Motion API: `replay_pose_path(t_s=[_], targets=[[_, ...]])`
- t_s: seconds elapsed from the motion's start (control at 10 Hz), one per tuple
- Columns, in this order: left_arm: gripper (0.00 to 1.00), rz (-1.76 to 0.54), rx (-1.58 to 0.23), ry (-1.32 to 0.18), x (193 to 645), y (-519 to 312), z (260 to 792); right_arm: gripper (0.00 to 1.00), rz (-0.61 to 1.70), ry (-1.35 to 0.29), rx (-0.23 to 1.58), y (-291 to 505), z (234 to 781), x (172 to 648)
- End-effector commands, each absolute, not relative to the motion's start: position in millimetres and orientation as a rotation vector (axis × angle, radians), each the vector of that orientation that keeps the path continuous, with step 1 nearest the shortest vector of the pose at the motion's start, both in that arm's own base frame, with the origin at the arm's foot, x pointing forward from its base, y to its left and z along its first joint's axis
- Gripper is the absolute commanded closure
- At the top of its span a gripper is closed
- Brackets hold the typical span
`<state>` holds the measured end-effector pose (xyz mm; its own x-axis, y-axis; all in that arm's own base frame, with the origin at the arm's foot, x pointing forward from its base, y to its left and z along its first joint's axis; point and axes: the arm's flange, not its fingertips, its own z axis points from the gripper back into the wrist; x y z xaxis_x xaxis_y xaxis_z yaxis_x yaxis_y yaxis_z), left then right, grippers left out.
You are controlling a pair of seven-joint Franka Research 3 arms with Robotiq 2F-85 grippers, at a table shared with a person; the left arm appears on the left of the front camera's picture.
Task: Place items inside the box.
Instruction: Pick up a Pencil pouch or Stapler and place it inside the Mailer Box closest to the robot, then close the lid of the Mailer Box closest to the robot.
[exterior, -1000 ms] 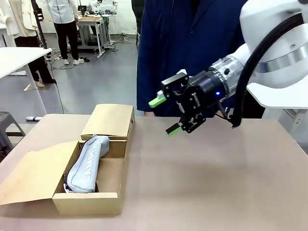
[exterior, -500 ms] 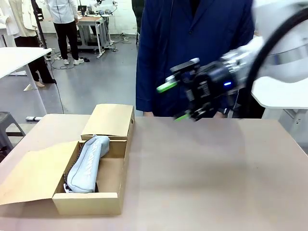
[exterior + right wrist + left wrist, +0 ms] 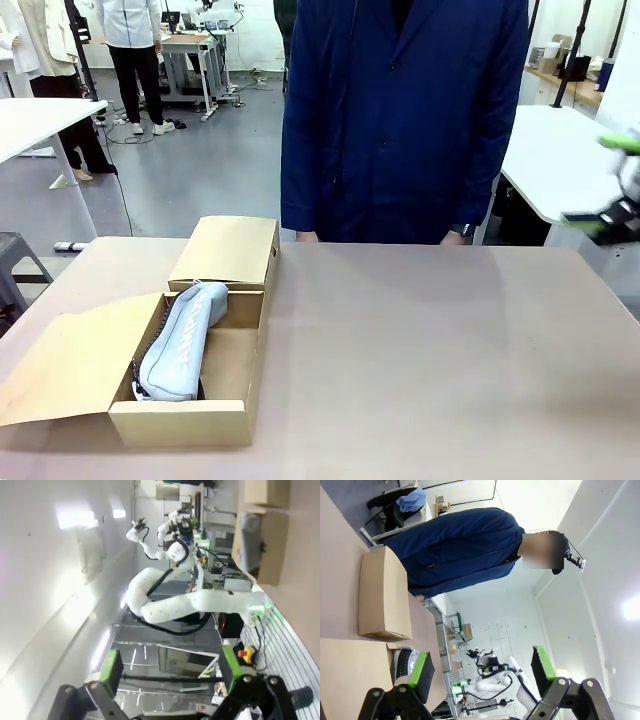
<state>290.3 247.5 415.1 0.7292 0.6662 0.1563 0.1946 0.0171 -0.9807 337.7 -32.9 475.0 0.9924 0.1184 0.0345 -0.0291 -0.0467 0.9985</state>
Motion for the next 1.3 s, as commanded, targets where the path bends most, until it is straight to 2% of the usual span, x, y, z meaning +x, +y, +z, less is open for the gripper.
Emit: replay_pose_path(t_s=[0.0,0.2,0.3,1.2], targets=[[0.0,0.398,-1.546,-0.741,288.6,245.9,416.0,0.0,0.091,0.043,1.597,-64.3,422.3,324.8],[0.0,0.398,-1.546,-0.741,288.6,245.9,416.0,0.0,-0.112,0.038,1.528,-52.6,383.6,322.5],[0.0,0.398,-1.546,-0.741,288.6,245.9,416.0,0.0,0.03,0.07,1.597,-70.5,418.0,315.2],[0.0,0.398,-1.546,-0.741,288.6,245.9,416.0,0.0,0.03,0.07,1.597,-70.5,418.0,315.2]])
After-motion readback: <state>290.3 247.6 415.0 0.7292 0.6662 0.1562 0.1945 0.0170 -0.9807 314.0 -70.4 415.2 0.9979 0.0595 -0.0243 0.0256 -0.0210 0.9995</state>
